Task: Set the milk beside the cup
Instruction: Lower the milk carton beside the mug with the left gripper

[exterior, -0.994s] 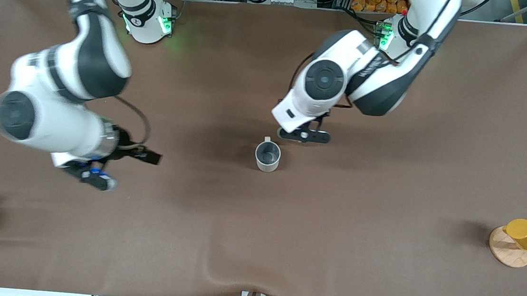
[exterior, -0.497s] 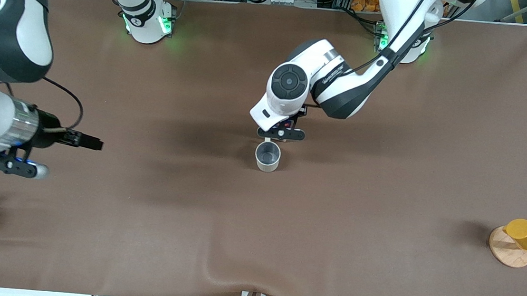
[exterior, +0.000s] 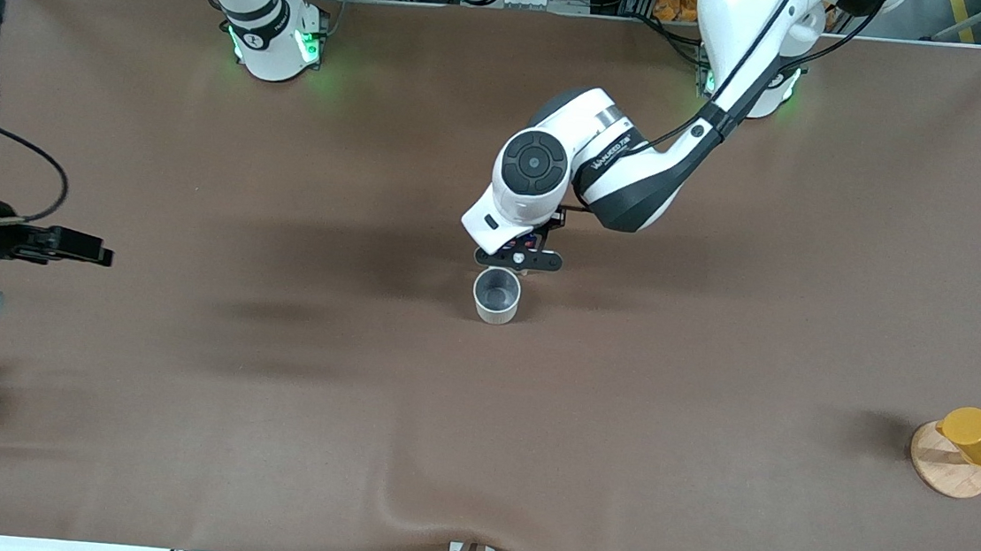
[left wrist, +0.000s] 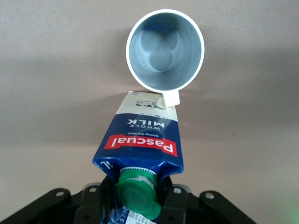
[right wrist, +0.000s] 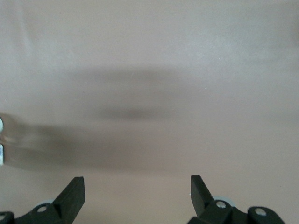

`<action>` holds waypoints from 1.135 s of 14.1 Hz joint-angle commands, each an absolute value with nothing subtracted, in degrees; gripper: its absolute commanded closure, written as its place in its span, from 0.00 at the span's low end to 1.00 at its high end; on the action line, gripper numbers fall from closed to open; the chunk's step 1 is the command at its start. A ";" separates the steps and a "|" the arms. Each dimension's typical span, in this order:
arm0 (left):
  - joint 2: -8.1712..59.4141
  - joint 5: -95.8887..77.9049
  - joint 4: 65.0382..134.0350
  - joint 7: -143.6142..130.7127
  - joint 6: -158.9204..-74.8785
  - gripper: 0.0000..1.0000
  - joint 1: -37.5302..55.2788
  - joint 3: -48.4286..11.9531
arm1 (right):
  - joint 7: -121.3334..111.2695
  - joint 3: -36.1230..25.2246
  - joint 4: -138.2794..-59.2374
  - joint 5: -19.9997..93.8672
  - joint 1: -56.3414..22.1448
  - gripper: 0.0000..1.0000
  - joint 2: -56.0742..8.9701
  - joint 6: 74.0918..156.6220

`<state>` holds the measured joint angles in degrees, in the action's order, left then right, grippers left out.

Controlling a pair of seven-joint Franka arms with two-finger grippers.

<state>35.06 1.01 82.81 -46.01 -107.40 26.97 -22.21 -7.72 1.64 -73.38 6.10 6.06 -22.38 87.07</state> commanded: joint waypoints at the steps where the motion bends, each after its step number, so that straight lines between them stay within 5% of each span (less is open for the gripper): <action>1: 36.74 2.55 81.30 -47.46 -108.80 0.72 27.86 -21.80 | -10.28 2.99 -75.15 5.54 6.24 0.00 -20.74 87.98; 2: 37.00 2.55 81.30 -47.46 -109.50 0.60 27.86 -21.80 | -10.20 3.08 -75.06 5.54 6.15 0.00 -20.39 87.98; 3: 37.26 2.64 81.30 -47.46 -109.86 0.37 27.86 -21.80 | -10.11 2.82 -75.06 5.28 5.46 0.00 -19.78 87.72; 4: 37.44 3.07 81.30 -47.37 -109.95 0.00 27.77 -21.80 | -9.85 1.77 -75.15 5.19 3.97 0.00 -18.73 87.45; 6: 37.18 4.04 81.39 -47.55 -109.95 0.00 27.86 -21.88 | -6.18 -3.84 -75.15 5.88 -0.86 0.00 -17.23 85.62; 16: 18.39 3.43 81.21 -50.89 -100.29 0.00 22.79 -22.06 | -4.04 -3.87 -84.81 5.54 0.70 0.00 -2.82 82.71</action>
<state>23.27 2.49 79.58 -49.99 -101.99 26.01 -22.12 -4.92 -4.33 -80.36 6.01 0.31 -7.11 82.72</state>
